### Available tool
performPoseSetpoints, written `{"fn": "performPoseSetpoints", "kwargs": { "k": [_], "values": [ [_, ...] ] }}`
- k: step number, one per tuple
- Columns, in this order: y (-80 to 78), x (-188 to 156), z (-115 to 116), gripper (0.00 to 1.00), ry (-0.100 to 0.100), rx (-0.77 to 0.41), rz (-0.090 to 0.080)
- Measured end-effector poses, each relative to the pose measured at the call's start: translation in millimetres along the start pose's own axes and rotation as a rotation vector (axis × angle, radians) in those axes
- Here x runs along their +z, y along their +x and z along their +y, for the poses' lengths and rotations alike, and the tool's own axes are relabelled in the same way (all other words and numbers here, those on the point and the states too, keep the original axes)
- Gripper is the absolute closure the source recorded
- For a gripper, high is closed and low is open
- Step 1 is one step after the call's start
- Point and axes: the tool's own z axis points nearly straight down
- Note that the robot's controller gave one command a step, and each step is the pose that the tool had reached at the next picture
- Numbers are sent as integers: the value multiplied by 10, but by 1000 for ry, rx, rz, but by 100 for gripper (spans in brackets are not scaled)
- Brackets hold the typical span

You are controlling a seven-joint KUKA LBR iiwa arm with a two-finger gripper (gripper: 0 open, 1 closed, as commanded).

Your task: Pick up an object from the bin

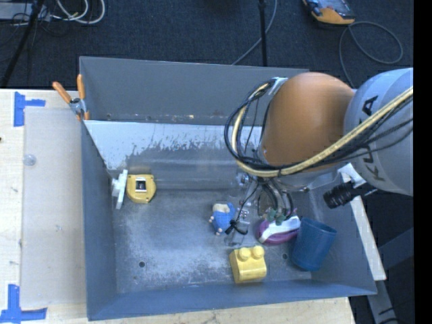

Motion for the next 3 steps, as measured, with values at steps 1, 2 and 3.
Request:
{"fn": "performPoseSetpoints", "kwargs": {
  "k": [1,2,3],
  "values": [
    [-90,-158,17,0,-10,-106,-28],
    [-118,417,28,0,-4,-62,-9],
    [10,728,38,0,-4,61,-7]
  ]
}}
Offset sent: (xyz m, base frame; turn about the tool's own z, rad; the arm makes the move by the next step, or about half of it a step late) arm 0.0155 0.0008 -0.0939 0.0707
